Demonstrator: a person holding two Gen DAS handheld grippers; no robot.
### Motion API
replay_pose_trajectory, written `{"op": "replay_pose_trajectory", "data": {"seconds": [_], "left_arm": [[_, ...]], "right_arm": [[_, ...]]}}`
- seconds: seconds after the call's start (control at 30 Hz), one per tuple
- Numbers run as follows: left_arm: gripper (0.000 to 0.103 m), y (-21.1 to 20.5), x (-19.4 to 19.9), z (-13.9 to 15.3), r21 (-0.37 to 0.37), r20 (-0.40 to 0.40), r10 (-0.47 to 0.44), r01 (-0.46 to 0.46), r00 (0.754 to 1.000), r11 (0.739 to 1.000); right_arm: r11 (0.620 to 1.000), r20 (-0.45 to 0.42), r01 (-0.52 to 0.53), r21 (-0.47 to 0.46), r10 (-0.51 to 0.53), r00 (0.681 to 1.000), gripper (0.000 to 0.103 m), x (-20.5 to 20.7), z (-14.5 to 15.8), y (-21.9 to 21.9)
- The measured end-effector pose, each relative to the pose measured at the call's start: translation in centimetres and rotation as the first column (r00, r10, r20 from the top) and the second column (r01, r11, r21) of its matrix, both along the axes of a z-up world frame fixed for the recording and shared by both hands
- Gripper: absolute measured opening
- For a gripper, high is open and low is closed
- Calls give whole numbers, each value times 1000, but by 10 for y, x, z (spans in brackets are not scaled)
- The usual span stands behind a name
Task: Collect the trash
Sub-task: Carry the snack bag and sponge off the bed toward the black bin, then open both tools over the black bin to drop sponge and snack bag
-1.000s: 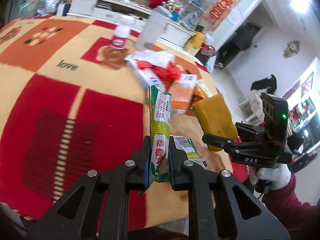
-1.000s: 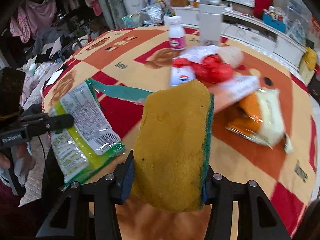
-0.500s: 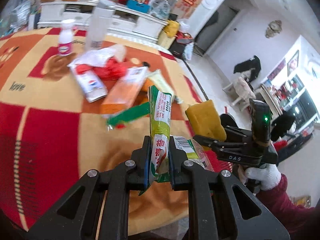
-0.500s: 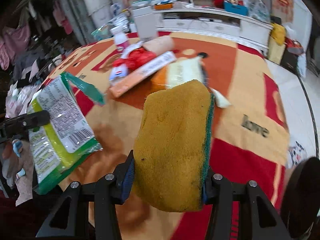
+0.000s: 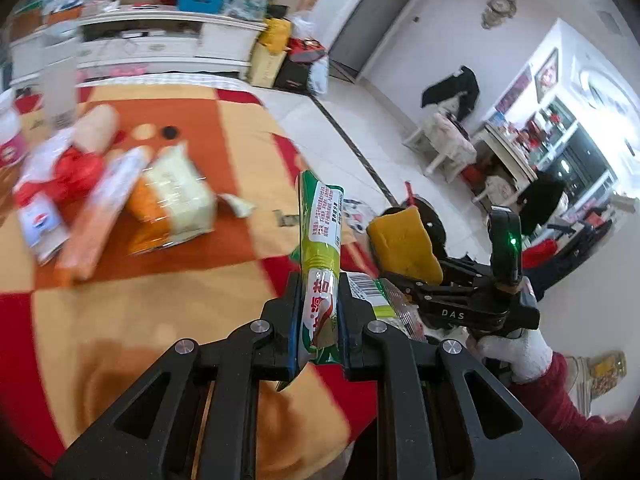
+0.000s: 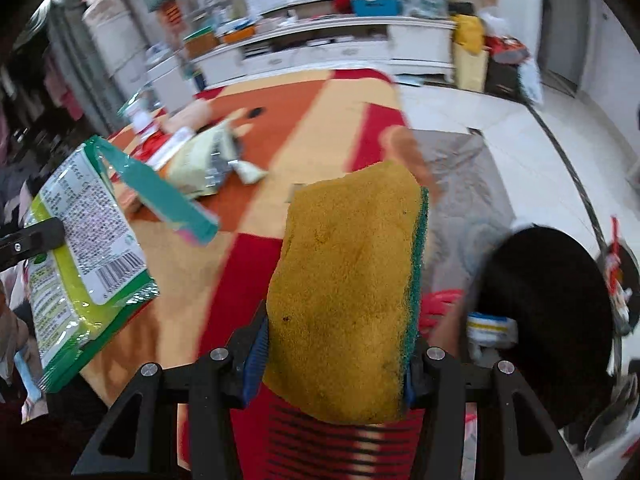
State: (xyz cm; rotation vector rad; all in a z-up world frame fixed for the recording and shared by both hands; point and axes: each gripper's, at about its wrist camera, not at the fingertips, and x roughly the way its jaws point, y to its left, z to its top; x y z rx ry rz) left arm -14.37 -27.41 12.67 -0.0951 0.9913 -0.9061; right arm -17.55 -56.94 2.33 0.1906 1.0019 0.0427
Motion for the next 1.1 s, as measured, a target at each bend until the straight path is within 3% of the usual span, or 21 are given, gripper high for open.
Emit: {"op": "replay_pose_trajectory", "data": {"seconds": [0.37,0.57,0.6,0.67,0.7,0.73,1.1], "left_arm": [[13,-126,1,-7,1,26,-115,115,993,993],[14,-190,-1,-17,25,87,-142,140,986,990],[18,-198,0,-22,21,79,-154,152,985,988],[32,-209,2,-29,26,73,-168,167,983,986],[43,-212,2,-33,37,75,-163,161,984,986],[46,-214,4,-38,40,68,-155,152,986,987],[46,-219,8,-55,29,-3,-156,156,988,987]], "right_arm": [[971,-37,238,-24,-239,970,50,-49,-13,-113],[942,-64,334,5,-333,941,54,-60,-31,-151],[936,-65,350,22,-348,935,55,-62,-33,-157],[922,-72,383,50,-379,923,59,-65,-37,-164],[918,-76,394,55,-389,918,71,-65,-38,-164],[910,-76,409,65,-404,911,79,-67,-39,-167],[896,-64,432,107,-427,902,82,-76,-43,-165]]}}
